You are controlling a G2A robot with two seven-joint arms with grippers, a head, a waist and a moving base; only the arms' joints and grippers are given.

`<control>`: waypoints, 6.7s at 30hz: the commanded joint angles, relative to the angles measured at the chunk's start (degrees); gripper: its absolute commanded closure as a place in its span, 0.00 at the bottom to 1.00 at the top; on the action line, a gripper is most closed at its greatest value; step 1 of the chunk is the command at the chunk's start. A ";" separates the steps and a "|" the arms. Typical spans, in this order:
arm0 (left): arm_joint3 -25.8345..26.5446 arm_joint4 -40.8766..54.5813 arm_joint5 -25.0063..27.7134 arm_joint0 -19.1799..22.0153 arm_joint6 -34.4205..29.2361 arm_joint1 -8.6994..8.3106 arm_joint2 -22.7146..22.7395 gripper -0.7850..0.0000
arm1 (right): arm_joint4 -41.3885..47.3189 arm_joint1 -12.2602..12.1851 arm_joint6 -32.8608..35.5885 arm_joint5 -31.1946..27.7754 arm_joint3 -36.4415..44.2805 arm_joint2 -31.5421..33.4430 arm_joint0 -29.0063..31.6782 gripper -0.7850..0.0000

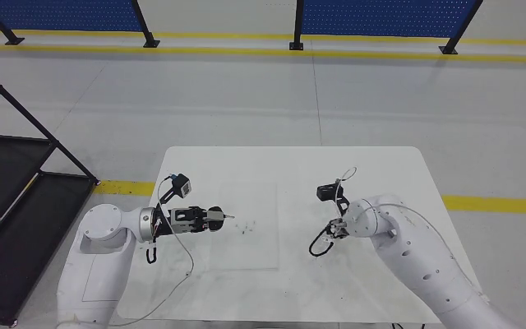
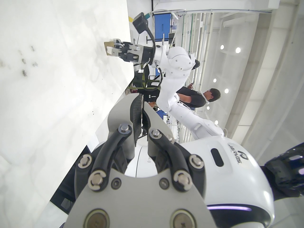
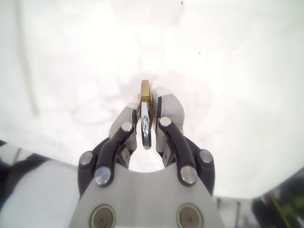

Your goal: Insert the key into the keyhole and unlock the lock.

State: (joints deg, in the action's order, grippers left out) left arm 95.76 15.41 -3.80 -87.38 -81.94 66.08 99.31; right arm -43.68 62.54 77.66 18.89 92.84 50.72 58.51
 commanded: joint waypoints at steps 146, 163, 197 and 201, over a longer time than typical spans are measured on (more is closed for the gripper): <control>-4.02 9.99 10.51 9.18 16.04 0.32 -29.85 1.00 | 64.39 -1.18 -25.80 -19.56 15.19 23.39 31.88 1.00; -2.15 9.36 11.19 7.42 12.50 -1.34 -24.40 1.00 | 64.39 -1.18 -25.80 -19.56 15.19 23.39 31.88 1.00; 4.43 -60.52 61.80 7.65 45.10 -3.56 -23.57 1.00 | 64.39 -1.18 -25.80 -19.56 15.19 23.39 31.88 1.00; 4.43 -60.52 61.80 7.65 45.10 -3.56 -23.57 1.00 | 64.39 -1.18 -25.80 -19.56 15.19 23.39 31.88 1.00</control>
State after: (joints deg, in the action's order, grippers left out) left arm 100.20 -45.09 58.00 -79.73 -36.87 62.51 75.74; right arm 20.70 61.36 51.86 -0.67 108.03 74.11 90.39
